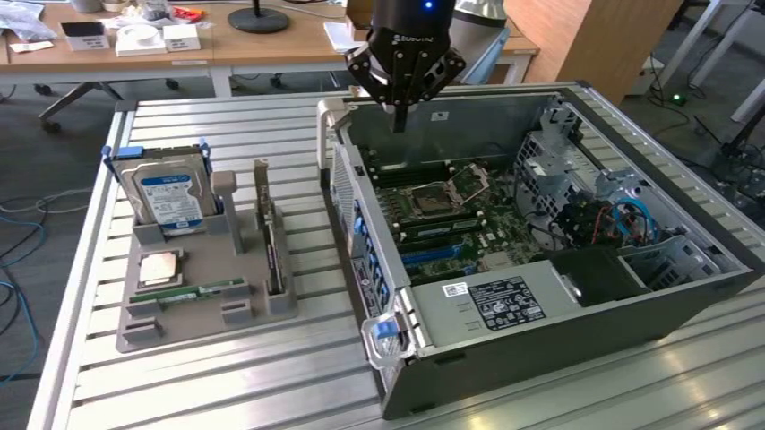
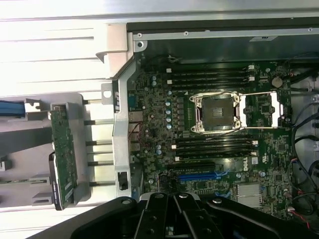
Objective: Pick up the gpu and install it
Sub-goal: 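Reach for the gpu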
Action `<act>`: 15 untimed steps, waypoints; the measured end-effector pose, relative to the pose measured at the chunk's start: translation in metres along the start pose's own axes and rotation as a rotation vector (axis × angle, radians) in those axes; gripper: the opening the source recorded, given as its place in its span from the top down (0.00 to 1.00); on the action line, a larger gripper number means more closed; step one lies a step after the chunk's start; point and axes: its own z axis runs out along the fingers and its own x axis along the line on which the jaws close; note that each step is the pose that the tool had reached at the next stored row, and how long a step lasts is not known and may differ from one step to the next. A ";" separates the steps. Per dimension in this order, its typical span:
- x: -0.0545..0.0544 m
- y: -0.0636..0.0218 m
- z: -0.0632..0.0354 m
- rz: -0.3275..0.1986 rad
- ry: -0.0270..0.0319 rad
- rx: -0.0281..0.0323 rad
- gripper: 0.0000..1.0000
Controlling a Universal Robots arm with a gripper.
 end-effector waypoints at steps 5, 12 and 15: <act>0.005 -0.0004 -0.0001 0.000 -0.0001 0.0001 0.89; 0.016 -0.0012 -0.0003 0.000 -0.0005 0.0000 0.89; 0.022 -0.0016 -0.0004 0.000 -0.0008 0.0000 0.89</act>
